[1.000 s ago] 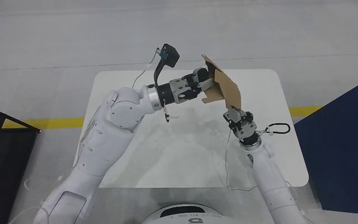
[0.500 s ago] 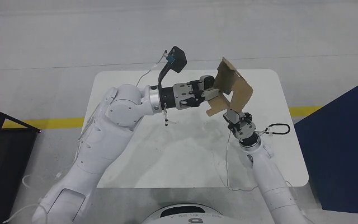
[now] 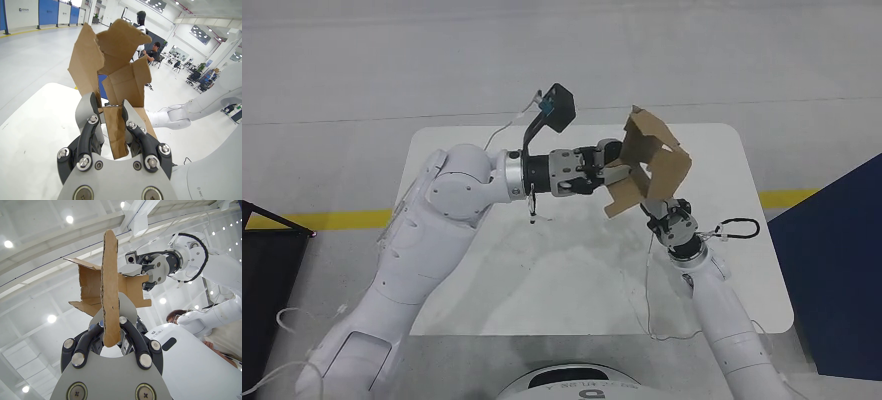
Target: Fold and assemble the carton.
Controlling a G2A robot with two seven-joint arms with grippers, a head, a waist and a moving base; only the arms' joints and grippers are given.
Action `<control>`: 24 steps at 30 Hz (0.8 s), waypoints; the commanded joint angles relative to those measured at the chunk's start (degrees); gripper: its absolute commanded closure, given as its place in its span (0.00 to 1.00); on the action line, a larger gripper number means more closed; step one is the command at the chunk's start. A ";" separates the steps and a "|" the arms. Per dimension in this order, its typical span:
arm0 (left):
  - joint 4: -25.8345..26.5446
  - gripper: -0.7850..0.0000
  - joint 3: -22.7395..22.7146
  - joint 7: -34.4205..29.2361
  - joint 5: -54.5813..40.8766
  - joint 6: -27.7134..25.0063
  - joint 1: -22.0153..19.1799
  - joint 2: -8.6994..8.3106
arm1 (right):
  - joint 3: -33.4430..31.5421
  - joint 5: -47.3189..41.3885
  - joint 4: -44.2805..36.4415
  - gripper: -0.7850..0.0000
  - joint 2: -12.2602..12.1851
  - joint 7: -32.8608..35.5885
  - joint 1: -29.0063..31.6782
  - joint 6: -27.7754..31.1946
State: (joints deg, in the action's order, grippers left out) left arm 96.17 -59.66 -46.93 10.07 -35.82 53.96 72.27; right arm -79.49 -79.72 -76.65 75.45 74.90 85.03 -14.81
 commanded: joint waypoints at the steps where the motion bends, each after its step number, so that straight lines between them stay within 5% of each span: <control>1: -0.21 0.51 -0.16 0.07 -0.03 -0.59 -0.14 -0.12 | 0.04 -0.18 -0.07 1.00 -0.01 0.08 -0.09 -0.24; 4: -0.75 0.44 -0.80 0.65 -0.32 -2.43 -0.45 -0.31 | 0.44 -1.93 -0.03 1.00 -0.03 0.59 -0.30 -3.61; 6: -2.16 0.17 -2.04 2.05 -1.39 -4.91 -0.60 -0.49 | 0.14 -3.18 0.12 1.00 -0.13 0.80 -0.54 -5.83; 9: -6.01 0.00 -4.27 3.67 -2.54 -8.86 -0.62 -0.91 | -0.31 -4.40 0.16 1.00 -0.27 1.09 -0.66 -7.98; 17: -17.04 0.00 -7.79 6.15 -1.22 -12.19 -0.95 -1.82 | -0.54 -5.25 -0.31 1.00 -0.48 1.24 -0.39 -9.81; 24: -16.19 0.00 -3.89 17.88 10.89 -8.20 -3.10 -0.41 | -0.13 -5.12 -0.80 1.00 -0.53 0.42 -0.37 -9.91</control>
State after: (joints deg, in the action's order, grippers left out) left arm 79.51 -64.82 -31.86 19.62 -44.67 51.28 71.47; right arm -79.75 -84.89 -77.40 74.92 75.51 84.68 -24.76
